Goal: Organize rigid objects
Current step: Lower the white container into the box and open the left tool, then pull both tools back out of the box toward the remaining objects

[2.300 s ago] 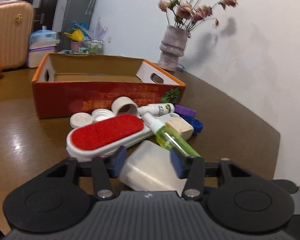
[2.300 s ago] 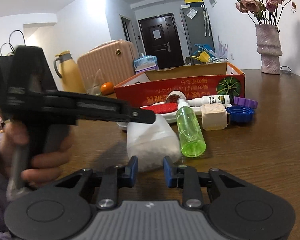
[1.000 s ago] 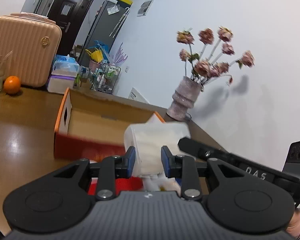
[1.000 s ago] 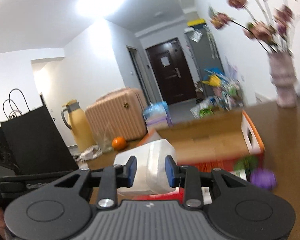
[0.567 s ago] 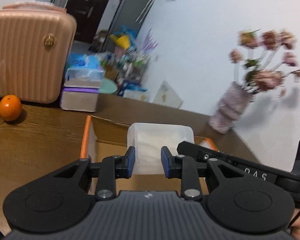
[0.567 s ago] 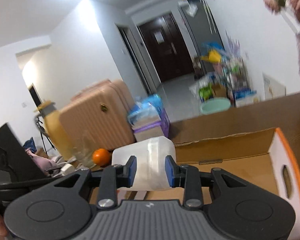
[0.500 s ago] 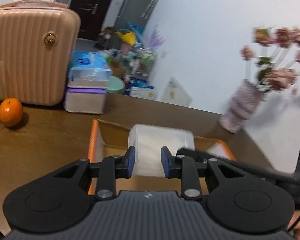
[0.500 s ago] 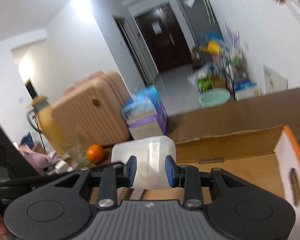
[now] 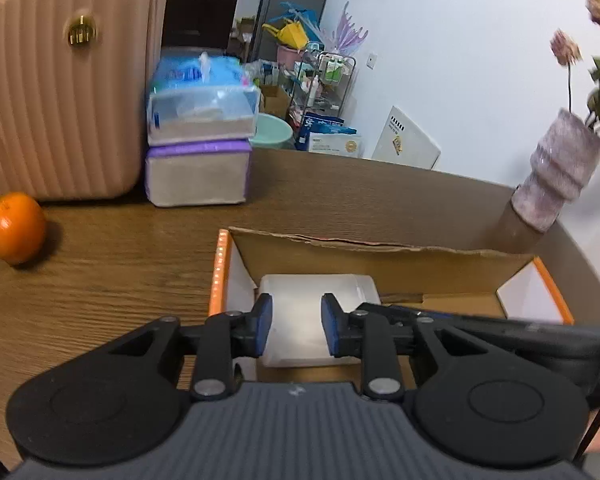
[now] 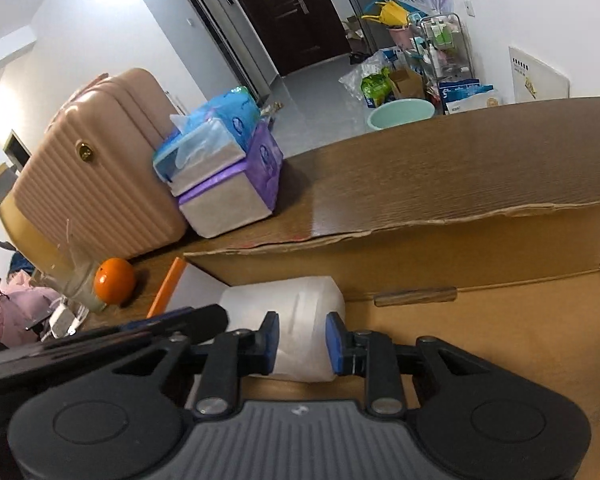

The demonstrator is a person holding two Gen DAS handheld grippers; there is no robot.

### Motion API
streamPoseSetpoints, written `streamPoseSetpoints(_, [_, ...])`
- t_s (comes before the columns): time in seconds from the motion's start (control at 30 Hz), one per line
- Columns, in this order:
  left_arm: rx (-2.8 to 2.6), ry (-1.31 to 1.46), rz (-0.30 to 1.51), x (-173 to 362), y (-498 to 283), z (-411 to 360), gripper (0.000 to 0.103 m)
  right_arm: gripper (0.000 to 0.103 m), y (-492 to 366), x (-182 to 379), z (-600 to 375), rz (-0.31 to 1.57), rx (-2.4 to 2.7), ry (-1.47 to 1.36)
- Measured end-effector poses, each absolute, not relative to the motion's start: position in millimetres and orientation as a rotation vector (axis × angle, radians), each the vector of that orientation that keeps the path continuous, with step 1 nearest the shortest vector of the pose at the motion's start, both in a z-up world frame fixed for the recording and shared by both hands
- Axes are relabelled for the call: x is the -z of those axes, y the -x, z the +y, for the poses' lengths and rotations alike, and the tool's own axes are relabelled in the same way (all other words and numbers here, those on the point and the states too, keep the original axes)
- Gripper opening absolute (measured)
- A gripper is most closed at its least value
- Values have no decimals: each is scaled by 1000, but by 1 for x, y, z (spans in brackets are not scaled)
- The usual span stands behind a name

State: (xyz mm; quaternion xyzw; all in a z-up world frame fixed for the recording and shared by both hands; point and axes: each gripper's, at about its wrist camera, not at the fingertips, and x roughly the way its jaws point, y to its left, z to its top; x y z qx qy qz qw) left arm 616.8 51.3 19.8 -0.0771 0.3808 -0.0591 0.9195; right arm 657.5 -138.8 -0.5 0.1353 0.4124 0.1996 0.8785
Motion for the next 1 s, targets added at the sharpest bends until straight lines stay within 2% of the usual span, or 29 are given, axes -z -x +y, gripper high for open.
streamPoseSetpoints(0.13, [102, 105, 744, -42, -594, 50, 34, 27, -641, -23, -154, 813, -374, -207])
streamPoseSetpoints(0.2, [74, 51, 701, -57, -576, 47, 41, 34, -626, -39, -169, 782, -352, -188])
streamPoseSetpoints(0.27, [58, 16, 668, -67, -558, 45, 49, 37, -608, -56, -187, 750, -323, -165])
streamPoseSetpoints(0.33, [63, 8, 650, -76, -540, 44, 52, 40, -587, -67, -203, 719, -295, -148])
streamPoseSetpoints(0.43, [43, -16, 593, -87, -510, 40, 64, 44, -554, -79, -224, 691, -263, -108])
streamPoseSetpoints(0.53, [15, -63, 529, -93, -479, 32, 72, 54, -524, -84, -241, 669, -232, -91])
streamPoseSetpoints(0.63, [10, -54, 499, -96, -454, 28, 74, 62, -496, -88, -257, 615, -207, -94])
streamPoseSetpoints(0.77, [-21, -33, 399, -97, -419, 26, 74, 88, -455, -91, -274, 472, -179, -106])
streamPoseSetpoints(0.9, [-19, -28, 322, -94, -391, 24, 76, 90, -420, -88, -287, 331, -134, -107])
streamPoseSetpoints(1.0, [-11, -25, 270, -93, -371, 21, 84, 90, -401, -88, -295, 295, -138, -123])
